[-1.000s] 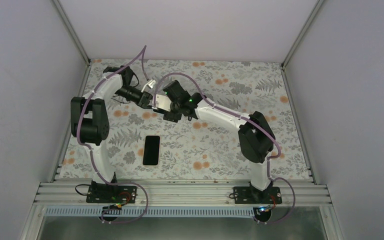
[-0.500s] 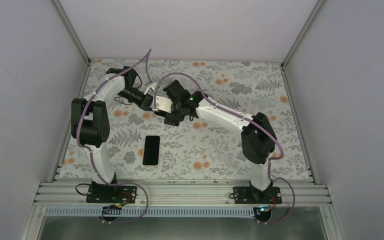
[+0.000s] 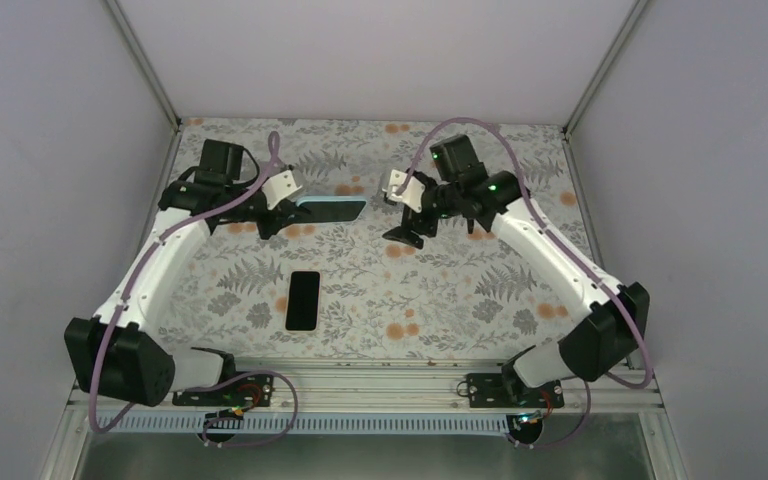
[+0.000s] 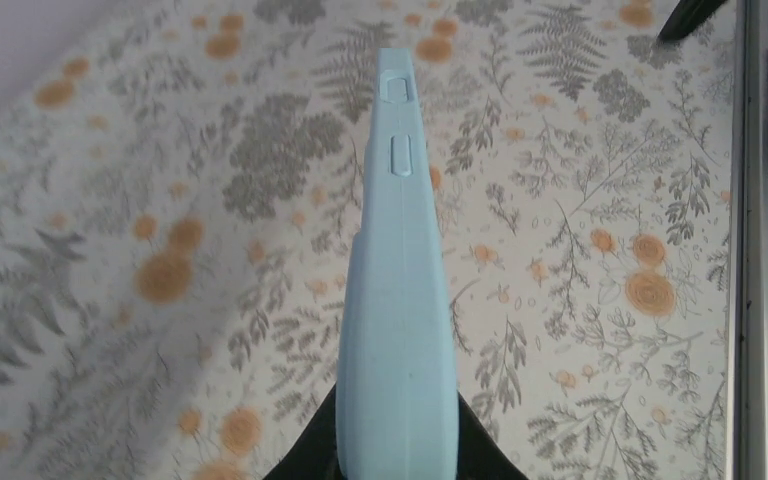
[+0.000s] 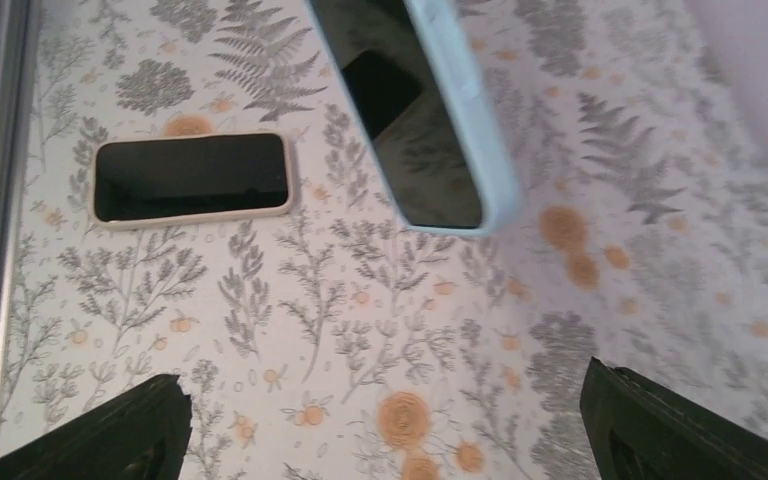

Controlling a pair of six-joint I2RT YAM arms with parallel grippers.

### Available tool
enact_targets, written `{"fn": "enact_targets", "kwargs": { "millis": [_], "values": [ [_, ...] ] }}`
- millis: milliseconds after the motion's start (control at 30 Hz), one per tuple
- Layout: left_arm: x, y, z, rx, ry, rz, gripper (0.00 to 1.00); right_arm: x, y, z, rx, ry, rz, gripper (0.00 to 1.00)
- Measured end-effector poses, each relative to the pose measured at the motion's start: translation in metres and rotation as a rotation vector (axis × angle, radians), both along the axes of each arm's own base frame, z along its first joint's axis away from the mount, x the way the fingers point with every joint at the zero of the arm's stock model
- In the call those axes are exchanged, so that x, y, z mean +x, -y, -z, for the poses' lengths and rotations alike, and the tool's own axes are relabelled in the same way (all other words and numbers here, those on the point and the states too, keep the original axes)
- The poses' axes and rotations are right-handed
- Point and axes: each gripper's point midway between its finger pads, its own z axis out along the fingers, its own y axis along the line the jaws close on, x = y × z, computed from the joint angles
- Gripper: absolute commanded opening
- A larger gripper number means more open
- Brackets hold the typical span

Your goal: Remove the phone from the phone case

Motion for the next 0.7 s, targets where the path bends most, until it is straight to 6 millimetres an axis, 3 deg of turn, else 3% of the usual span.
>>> {"fn": "enact_targets", "kwargs": {
  "millis": [133,233,367,700],
  "values": [
    [-0.002,0.007,-0.013,-0.028,0.075,0.046,0.02,-0.001,-0.008,0.026,-0.007,-0.073,-0.015,1.0],
    [-0.001,0.01,-0.003,-0.03,0.045,0.069,0.02,0.008,-0.014,0.049,-0.026,-0.13,0.006,1.0],
    [-0.002,0.01,0.011,-0.023,0.006,0.074,0.02,0.019,-0.016,0.063,-0.041,-0.159,0.047,1.0],
    [-0.009,0.012,0.015,-0.025,0.003,0.095,0.02,0.046,-0.021,0.04,-0.004,-0.086,0.121,0.99]
  ]
}}
